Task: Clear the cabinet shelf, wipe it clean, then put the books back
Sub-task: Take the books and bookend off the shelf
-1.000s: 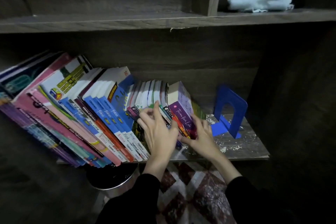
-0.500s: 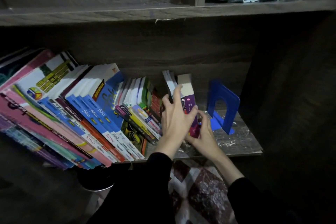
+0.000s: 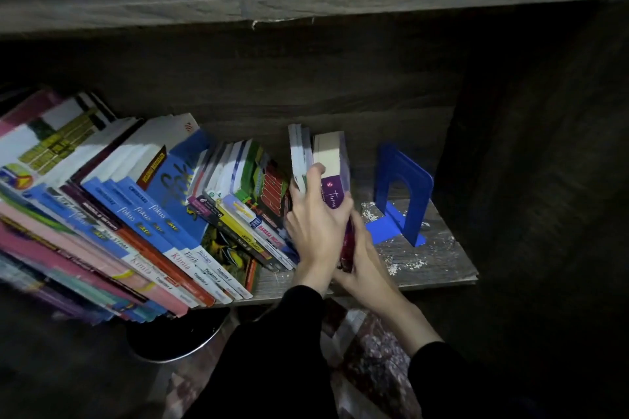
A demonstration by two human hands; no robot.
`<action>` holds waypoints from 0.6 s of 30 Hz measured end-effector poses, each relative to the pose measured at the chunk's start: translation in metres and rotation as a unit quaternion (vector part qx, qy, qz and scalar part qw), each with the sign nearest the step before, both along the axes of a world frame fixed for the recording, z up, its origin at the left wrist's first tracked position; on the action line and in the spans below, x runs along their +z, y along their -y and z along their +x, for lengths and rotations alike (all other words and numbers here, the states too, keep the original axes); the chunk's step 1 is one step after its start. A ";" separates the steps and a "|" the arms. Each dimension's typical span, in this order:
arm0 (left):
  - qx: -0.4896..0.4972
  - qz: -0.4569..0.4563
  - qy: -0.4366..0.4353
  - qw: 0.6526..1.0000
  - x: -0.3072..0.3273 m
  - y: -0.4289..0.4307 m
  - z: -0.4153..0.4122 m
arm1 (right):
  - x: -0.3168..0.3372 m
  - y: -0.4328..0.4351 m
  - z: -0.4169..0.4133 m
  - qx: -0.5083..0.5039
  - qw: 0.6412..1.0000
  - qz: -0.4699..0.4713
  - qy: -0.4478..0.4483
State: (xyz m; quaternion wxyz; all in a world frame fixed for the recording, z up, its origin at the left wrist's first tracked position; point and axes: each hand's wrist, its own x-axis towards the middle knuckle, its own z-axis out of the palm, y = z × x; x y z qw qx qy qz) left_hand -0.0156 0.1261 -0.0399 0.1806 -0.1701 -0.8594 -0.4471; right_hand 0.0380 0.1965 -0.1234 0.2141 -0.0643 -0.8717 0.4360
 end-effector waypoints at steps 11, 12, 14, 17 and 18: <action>-0.041 0.143 0.053 0.987 0.009 0.045 0.017 | 0.007 0.017 0.026 -0.017 0.984 0.151 0.089; -0.045 0.160 0.062 0.984 0.016 0.057 0.020 | 0.018 0.020 0.033 -0.021 0.982 0.166 0.089; -0.074 0.213 0.090 0.970 0.033 0.083 0.025 | 0.041 0.020 0.040 -0.026 0.988 0.149 0.043; -0.151 0.294 0.168 0.929 0.052 0.126 0.032 | 0.078 0.008 0.041 -0.036 0.999 -0.007 -0.011; -0.176 0.316 0.201 0.910 0.055 0.138 0.035 | 0.092 0.004 0.042 -0.019 0.997 -0.073 0.006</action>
